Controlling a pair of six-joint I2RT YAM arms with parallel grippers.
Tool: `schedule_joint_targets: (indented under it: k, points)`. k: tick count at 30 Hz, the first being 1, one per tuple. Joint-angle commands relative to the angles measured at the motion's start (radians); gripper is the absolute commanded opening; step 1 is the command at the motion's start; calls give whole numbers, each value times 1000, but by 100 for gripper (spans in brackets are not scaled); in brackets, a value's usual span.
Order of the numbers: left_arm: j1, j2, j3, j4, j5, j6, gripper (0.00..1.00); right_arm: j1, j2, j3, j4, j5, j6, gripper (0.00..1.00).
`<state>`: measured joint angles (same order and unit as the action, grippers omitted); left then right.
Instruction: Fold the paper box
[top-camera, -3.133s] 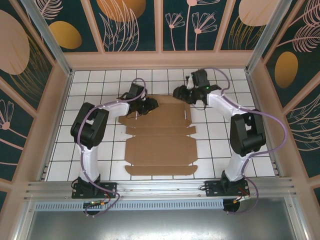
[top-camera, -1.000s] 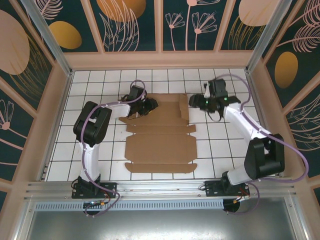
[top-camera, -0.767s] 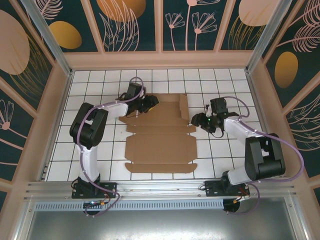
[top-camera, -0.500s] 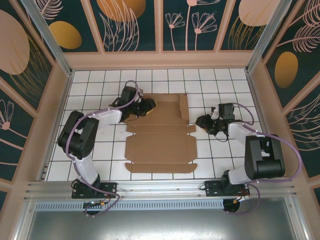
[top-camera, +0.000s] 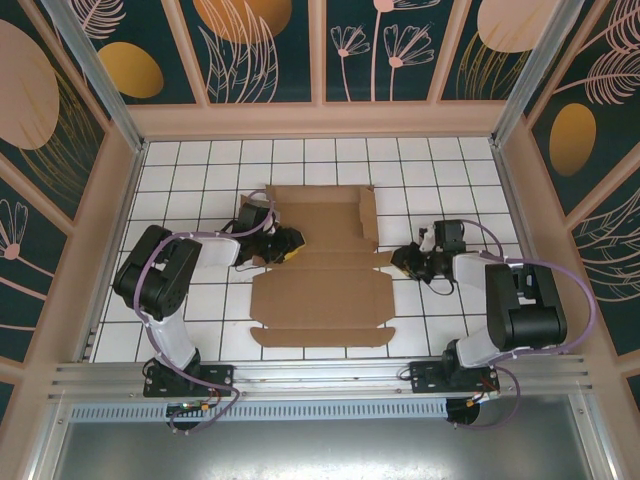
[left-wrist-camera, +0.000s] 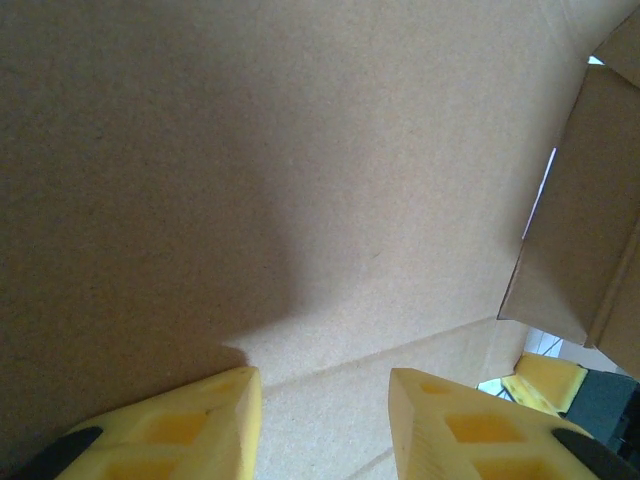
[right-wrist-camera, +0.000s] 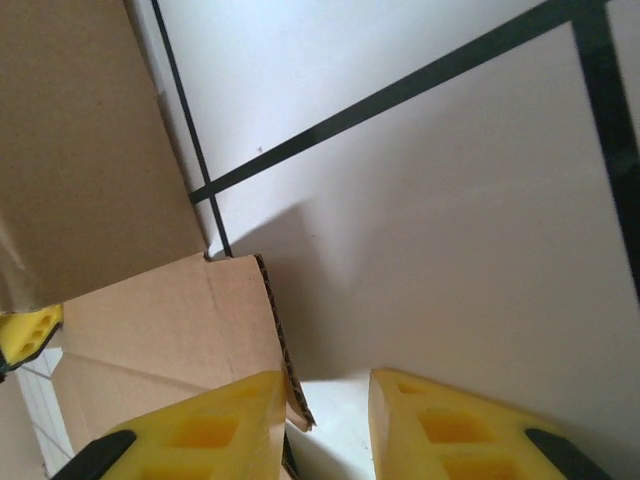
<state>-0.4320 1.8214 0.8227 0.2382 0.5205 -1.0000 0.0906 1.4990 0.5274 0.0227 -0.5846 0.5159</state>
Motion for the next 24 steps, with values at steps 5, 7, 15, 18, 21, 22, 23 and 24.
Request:
schedule_joint_targets:
  k: [5, 7, 15, 18, 21, 22, 23, 24]
  points:
    - [-4, 67, -42, -9, -21, 29, 38, 12, 59, 5, 70, -31, 0, 24]
    - [-4, 72, -42, -10, -22, 36, 38, 11, 69, 3, 99, -77, 8, 24]
    - [-4, 87, -50, -7, -25, 41, 37, 51, 58, 0, 149, -142, 24, 22]
    - [-4, 86, -49, -2, -24, 34, 36, 91, 14, 17, 104, -101, 12, 21]
    - [-3, 84, -45, -4, -25, 35, 36, 148, -19, 56, 38, -44, -11, 21]
    - [-3, 85, -44, -4, -23, 34, 36, 170, -23, 74, 15, -23, -22, 21]
    - [-4, 83, -45, -4, -22, 35, 36, 191, -21, 88, -8, -5, -31, 22]
    - [-4, 80, -44, -5, -23, 34, 36, 208, -18, 105, -30, 19, -42, 23]
